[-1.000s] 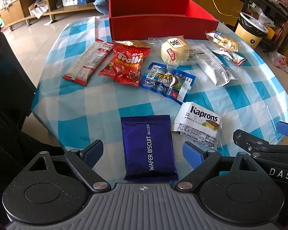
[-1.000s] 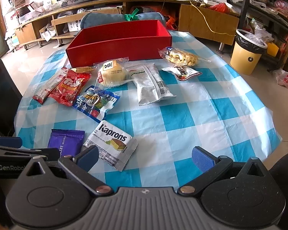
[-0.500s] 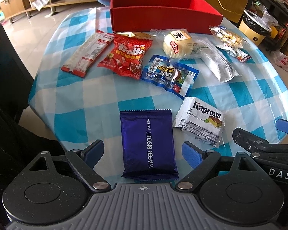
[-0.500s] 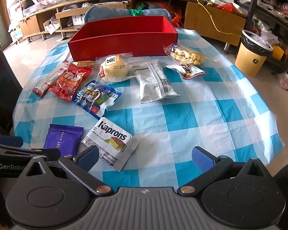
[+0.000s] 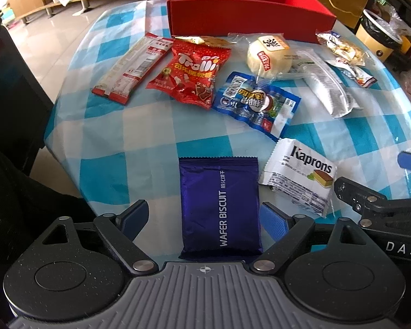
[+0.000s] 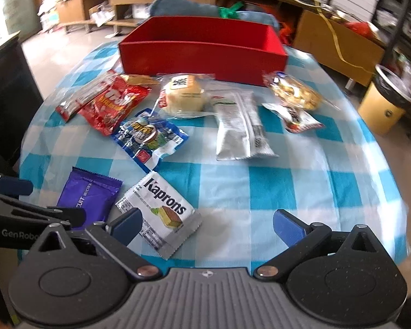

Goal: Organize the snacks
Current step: 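Grasp the white Kaprons pack with the right gripper while the left gripper grasps the purple wafer biscuit packet, then carry both packets over the red box and open both grippers to drop them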

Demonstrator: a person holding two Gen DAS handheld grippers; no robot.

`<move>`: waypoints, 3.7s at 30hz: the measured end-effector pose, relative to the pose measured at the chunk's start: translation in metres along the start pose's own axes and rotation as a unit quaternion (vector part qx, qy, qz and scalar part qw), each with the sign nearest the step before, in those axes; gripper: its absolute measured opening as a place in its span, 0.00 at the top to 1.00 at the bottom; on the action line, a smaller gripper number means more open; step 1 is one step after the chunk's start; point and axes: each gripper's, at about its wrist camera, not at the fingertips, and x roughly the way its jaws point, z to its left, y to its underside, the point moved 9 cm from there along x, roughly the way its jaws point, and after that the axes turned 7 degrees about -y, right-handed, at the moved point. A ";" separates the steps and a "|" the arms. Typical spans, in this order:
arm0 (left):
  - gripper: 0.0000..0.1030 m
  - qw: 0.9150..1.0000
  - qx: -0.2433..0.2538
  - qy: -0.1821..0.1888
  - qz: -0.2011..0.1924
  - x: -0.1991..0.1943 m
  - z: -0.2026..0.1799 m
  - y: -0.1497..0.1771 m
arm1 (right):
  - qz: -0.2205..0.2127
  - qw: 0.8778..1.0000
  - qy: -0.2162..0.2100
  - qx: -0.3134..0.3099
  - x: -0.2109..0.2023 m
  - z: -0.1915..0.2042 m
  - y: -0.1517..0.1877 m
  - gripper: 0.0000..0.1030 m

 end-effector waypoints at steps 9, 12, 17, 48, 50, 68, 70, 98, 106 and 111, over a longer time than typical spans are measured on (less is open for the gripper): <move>0.10 0.999 0.007 0.003 0.039 0.023 -0.003 0.007 | 0.031 0.995 -0.041 -0.083 0.026 0.006 -0.012 0.06; 0.07 0.999 0.006 0.000 0.048 0.028 -0.002 0.008 | 0.039 0.992 -0.050 -0.114 0.035 0.009 -0.015 0.08; 0.05 0.999 0.000 0.005 0.050 0.029 0.001 0.007 | 0.046 0.986 -0.069 -0.143 0.043 0.009 -0.022 0.09; 0.00 0.997 0.003 0.005 0.075 0.051 0.002 0.008 | 0.092 0.952 -0.132 -0.260 0.072 0.042 0.001 0.21; 0.01 0.997 -0.002 0.007 0.077 0.050 0.005 0.009 | 0.083 0.957 -0.129 -0.248 0.065 0.040 -0.001 0.47; 0.27 0.999 0.002 0.029 0.040 0.016 0.006 -0.010 | 0.022 0.983 -0.102 -0.150 0.033 0.006 -0.026 0.48; 0.27 0.999 -0.002 0.033 0.035 0.014 0.003 -0.017 | 0.009 0.985 -0.102 -0.137 0.029 0.004 -0.035 0.48; 0.27 0.994 -0.008 0.090 -0.055 0.002 -0.015 -0.125 | -0.041 0.996 -0.070 -0.044 0.036 -0.034 -0.118 0.48; 0.27 0.992 -0.007 0.085 -0.094 -0.004 -0.022 -0.179 | -0.072 0.995 -0.062 -0.028 0.037 -0.047 -0.164 0.48; 0.27 0.990 -0.015 0.079 -0.112 -0.002 -0.022 -0.214 | -0.080 0.995 -0.056 -0.015 0.047 -0.059 -0.192 0.48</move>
